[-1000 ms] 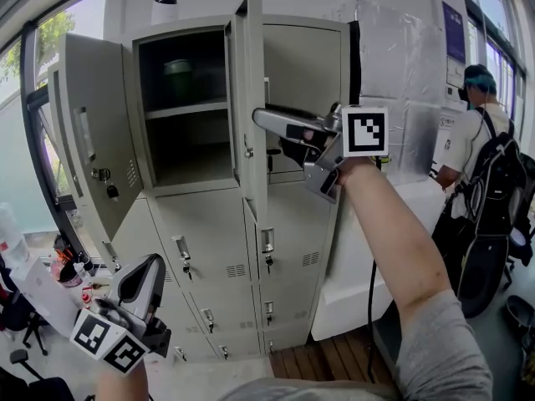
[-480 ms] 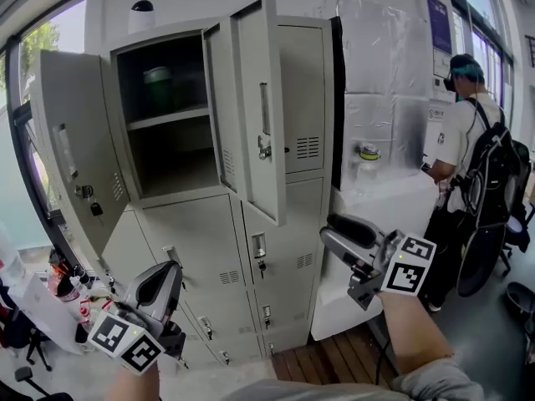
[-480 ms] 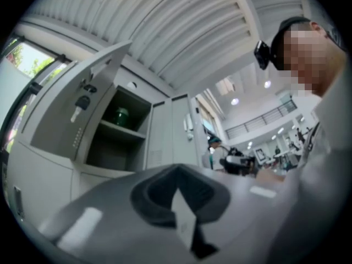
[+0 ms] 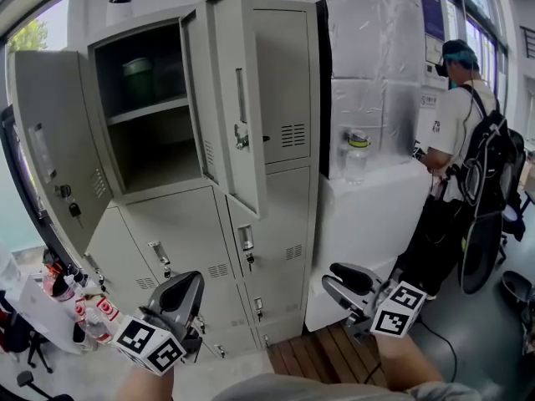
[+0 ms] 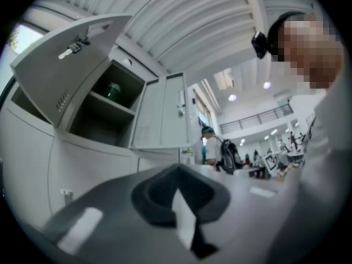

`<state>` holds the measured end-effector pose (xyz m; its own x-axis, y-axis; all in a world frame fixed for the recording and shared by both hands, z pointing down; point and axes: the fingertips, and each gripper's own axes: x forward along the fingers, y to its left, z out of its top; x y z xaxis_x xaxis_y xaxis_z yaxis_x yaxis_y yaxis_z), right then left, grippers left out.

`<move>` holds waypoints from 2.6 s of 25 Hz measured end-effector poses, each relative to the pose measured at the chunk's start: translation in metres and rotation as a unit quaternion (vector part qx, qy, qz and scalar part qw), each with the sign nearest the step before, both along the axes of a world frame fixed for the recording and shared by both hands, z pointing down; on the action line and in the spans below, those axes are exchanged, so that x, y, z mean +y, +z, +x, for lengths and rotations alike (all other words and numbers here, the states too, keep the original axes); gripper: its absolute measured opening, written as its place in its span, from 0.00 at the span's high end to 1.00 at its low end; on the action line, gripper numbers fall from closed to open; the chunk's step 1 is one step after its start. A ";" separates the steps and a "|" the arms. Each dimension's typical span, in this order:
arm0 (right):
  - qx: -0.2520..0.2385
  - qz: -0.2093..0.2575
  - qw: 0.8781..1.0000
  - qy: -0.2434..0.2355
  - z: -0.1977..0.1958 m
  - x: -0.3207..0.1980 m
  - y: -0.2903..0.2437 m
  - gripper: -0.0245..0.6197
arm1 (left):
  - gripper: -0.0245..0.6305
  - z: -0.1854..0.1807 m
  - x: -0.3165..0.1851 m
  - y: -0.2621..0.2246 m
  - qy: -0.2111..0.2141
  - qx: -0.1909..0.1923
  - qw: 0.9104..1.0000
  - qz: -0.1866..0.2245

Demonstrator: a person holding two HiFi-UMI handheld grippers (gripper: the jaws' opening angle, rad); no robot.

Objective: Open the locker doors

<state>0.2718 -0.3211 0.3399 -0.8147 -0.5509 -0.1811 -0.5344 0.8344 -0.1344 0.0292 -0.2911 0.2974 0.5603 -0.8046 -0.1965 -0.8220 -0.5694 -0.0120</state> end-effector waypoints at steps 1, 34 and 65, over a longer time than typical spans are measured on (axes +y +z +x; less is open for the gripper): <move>0.000 0.000 1.000 0.000 0.001 0.000 0.000 0.75 | 0.96 0.003 0.000 0.001 0.004 -0.002 1.000 -0.002; 0.014 0.028 0.991 0.133 -0.034 -0.033 -0.123 0.75 | 0.96 -0.063 0.040 -0.022 0.110 -0.004 0.994 -0.004; 0.087 0.135 0.983 -0.084 -0.186 -0.230 -0.282 0.74 | 0.96 0.013 -0.034 -0.070 -0.076 -0.047 0.996 0.012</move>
